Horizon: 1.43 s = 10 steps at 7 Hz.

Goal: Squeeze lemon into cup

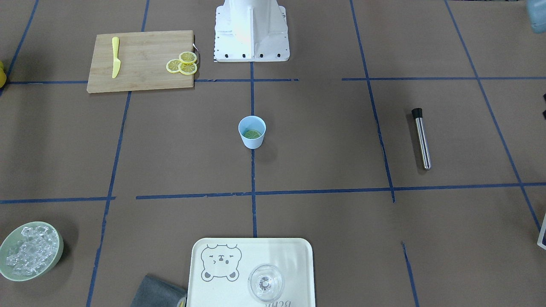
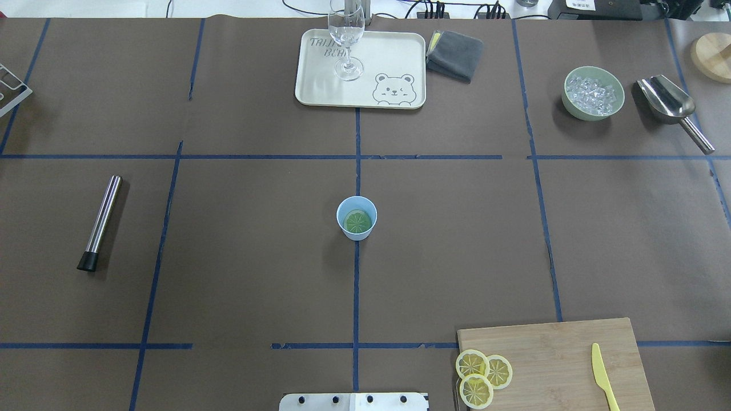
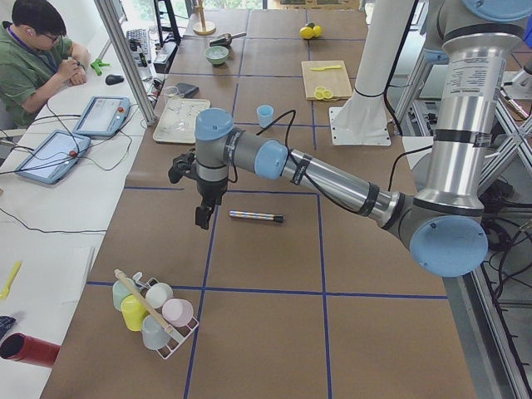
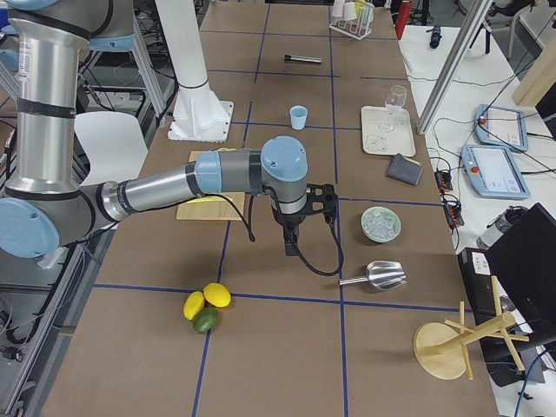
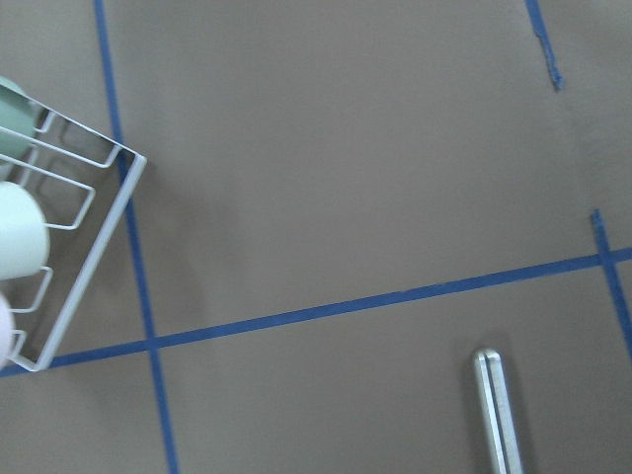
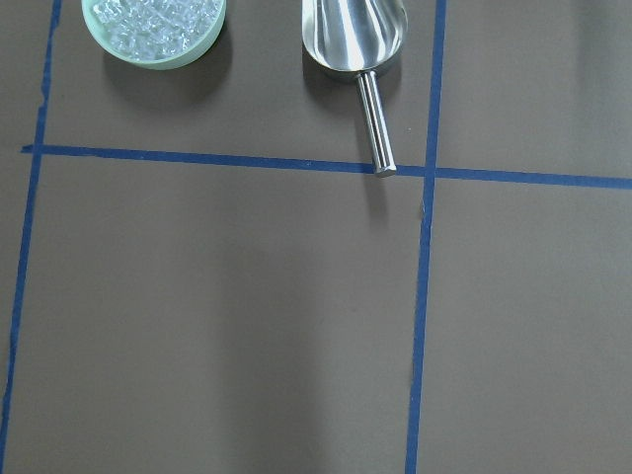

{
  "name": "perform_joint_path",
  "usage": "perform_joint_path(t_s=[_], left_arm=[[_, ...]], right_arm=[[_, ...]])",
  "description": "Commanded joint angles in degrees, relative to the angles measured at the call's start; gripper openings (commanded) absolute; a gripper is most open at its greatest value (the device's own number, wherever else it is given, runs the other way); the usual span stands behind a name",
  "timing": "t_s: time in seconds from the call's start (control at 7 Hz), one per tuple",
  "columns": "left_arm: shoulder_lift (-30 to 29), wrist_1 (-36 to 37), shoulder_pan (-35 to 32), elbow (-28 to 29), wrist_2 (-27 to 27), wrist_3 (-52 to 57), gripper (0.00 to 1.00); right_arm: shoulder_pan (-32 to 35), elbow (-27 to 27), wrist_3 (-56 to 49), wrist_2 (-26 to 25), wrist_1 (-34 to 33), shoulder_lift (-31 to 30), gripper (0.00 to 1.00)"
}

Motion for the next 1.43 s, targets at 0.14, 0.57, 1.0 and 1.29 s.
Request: perform_joint_path(t_s=[0.14,0.57,1.0,1.29], left_arm=[[5.17,-0.39,-9.30,8.82,-0.63,14.03,1.00],[6.07,-0.47,-9.14,8.74,-2.12,6.27,1.00],[6.16,-1.18,-8.78,8.91,-2.65,5.42,1.00],[6.16,-1.18,-8.52,8.91,-3.53,5.42,1.00]], right_arm=[[0.00,-1.49,0.00,0.09,-0.07,-0.10,1.00],[0.00,-1.76,0.00,0.17,-0.07,-0.10,1.00],[0.00,-1.67,0.00,0.17,-0.07,-0.10,1.00],[0.00,-1.76,0.00,0.17,-0.07,-0.10,1.00]])
